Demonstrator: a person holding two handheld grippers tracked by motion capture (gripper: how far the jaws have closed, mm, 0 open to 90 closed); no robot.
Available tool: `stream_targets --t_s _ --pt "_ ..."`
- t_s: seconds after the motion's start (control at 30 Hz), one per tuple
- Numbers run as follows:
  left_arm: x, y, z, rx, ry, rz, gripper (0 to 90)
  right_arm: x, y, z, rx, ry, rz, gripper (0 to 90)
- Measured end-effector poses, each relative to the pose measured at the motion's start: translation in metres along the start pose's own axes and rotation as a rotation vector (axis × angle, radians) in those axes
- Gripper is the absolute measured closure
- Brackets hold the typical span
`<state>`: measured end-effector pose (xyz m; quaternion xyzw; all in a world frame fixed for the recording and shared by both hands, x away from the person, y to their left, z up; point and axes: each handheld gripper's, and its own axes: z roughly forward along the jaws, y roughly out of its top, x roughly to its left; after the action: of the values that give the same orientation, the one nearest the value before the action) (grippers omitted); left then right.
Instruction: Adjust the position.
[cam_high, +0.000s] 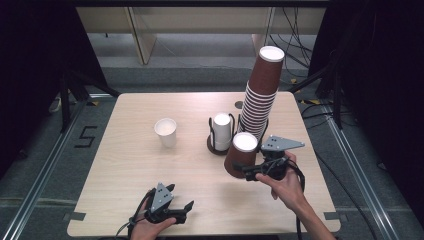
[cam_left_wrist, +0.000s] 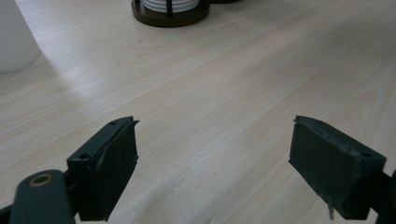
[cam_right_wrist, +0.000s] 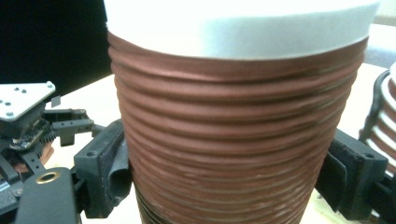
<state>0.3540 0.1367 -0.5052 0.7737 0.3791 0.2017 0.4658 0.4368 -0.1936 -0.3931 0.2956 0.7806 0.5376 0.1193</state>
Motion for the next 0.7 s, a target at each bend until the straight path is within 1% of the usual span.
stream_targets --t_s 0.03,0.07,0.1,0.13,0.17,0.2,0.23,0.27,0.3,0.33,0.37,0.4,0.43,0.47,0.5,0.53,0.57,0.6,0.63,0.67,0.7 --pt "0.001 0.000 0.000 -0.026 -0.004 -0.011 14.7 0.002 -0.001 0.002 -0.005 0.011 0.018 16.8" --pt "0.001 0.000 -0.001 -0.026 0.002 -0.010 14.6 0.003 -0.003 0.005 -0.003 0.016 0.006 16.8" --pt "0.000 0.001 -0.002 -0.043 0.000 -0.015 14.6 0.006 -0.004 0.007 0.005 0.020 0.022 16.8" --pt "0.000 0.001 -0.002 -0.059 -0.013 -0.018 14.6 0.007 -0.005 0.010 0.003 0.014 0.000 16.8" --pt "-0.002 0.002 -0.002 -0.074 -0.014 -0.019 14.6 0.008 -0.006 0.012 0.013 0.022 0.008 16.8" --pt "-0.002 0.002 -0.002 -0.083 -0.025 -0.013 14.6 0.009 -0.007 0.017 0.016 0.037 -0.008 16.8" --pt "-0.005 0.004 -0.002 -0.092 -0.030 -0.012 14.6 0.012 -0.008 0.018 0.021 0.035 0.015 16.8" --pt "-0.006 0.004 -0.002 -0.105 -0.040 -0.012 14.6 0.012 -0.009 0.022 0.023 0.047 -0.002 16.8" --pt "-0.008 0.005 -0.001 -0.122 -0.058 -0.009 14.6 0.014 -0.010 0.025 0.026 0.052 0.011 16.8" --pt "-0.009 0.006 0.000 -0.136 -0.074 -0.006 14.6 0.014 -0.011 0.030 0.017 0.068 -0.008 16.8" --pt "-0.011 0.007 0.000 -0.138 -0.076 -0.003 14.6 0.016 -0.012 0.032 0.026 0.072 0.009 16.8" --pt "-0.012 0.008 0.001 -0.153 -0.091 0.001 14.6 0.017 -0.012 0.034 0.033 0.070 -0.005 16.8" --pt "-0.015 0.010 0.002 -0.169 -0.101 -0.003 14.6 0.019 -0.013 0.038 0.026 0.086 -0.006 16.8" --pt "-0.016 0.011 0.002 -0.167 -0.108 -0.001 14.6 0.023 -0.013 0.040 0.052 0.084 -0.005 16.8" --pt "-0.018 0.013 0.002 -0.174 -0.114 -0.002 14.6 0.023 -0.014 0.043 0.043 0.104 -0.017 16.8" --pt "-0.020 0.014 0.004 -0.186 -0.131 0.000 14.6 0.027 -0.014 0.044 0.049 0.099 0.007 16.8" --pt "-0.022 0.015 0.003 -0.179 -0.130 0.009 14.6 0.028 -0.014 0.046 0.053 0.092 -0.013 16.8" --pt "-0.024 0.015 0.004 -0.181 -0.135 0.015 14.6 0.028 -0.014 0.048 0.050 0.105 -0.029 16.8" --pt "-0.026 0.016 0.004 -0.187 -0.137 0.017 14.6 0.030 -0.015 0.050 0.048 0.114 -0.032 16.8" --pt "-0.027 0.017 0.005 -0.194 -0.140 0.016 14.5 0.033 -0.015 0.052 0.054 0.111 -0.021 16.8" --pt "-0.029 0.018 0.007 -0.201 -0.140 0.016 14.5 0.033 -0.016 0.055 0.050 0.146 -0.030 16.8"
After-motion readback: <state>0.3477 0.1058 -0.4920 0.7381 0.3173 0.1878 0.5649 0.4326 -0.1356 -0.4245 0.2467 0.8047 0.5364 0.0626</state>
